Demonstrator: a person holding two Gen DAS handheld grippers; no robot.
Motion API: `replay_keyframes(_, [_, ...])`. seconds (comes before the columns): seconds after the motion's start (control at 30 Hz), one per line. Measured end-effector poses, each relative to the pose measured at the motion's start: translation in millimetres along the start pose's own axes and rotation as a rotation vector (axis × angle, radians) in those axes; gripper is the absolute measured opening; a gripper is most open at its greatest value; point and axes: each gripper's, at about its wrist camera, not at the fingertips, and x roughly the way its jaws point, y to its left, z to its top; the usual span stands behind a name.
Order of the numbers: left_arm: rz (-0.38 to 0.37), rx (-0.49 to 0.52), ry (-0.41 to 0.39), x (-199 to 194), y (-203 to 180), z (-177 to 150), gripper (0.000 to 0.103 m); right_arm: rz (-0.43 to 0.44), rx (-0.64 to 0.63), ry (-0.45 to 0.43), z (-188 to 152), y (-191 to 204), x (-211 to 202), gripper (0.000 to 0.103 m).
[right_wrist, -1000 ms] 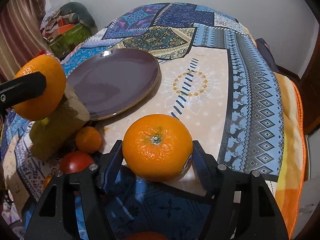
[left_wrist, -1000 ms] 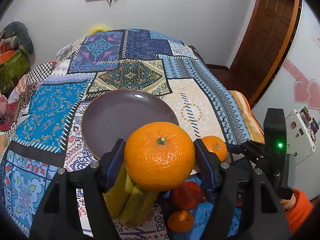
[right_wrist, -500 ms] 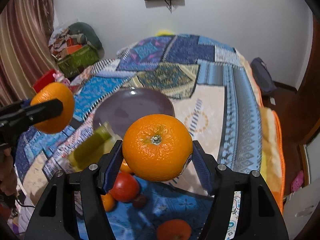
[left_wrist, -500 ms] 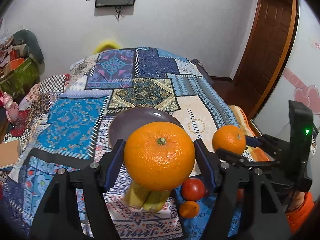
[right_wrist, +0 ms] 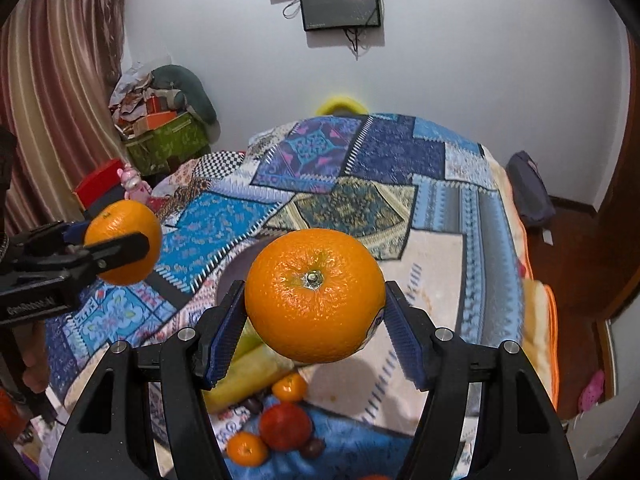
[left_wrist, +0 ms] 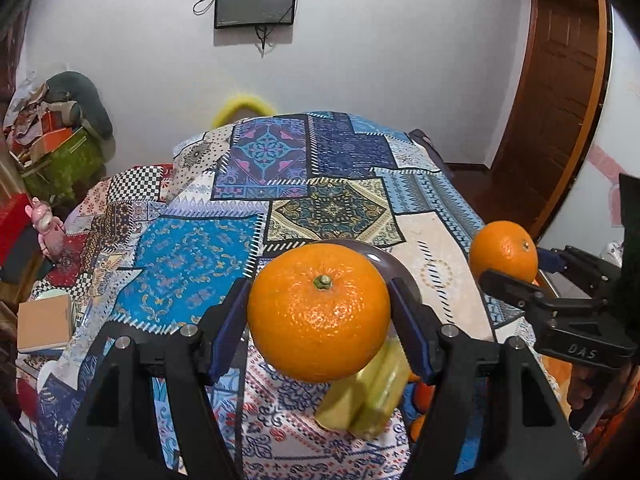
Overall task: Organize fruits
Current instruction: 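Lift and carry both held oranges over the brown plate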
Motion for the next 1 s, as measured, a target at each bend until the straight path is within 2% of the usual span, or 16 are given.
replay_keyframes(0.37, [0.0, 0.013, 0.04, 46, 4, 12, 0.068, 0.02, -0.014, 0.05, 7, 0, 49, 0.064])
replay_keyframes(0.83, [-0.04, 0.029, 0.144, 124, 6, 6, 0.068, 0.012, -0.047, 0.17, -4, -15, 119, 0.064])
replay_keyframes(1.0, [-0.081, 0.015, 0.189, 147, 11, 6, 0.068, 0.013, -0.08, 0.209, -8, -15, 136, 0.064])
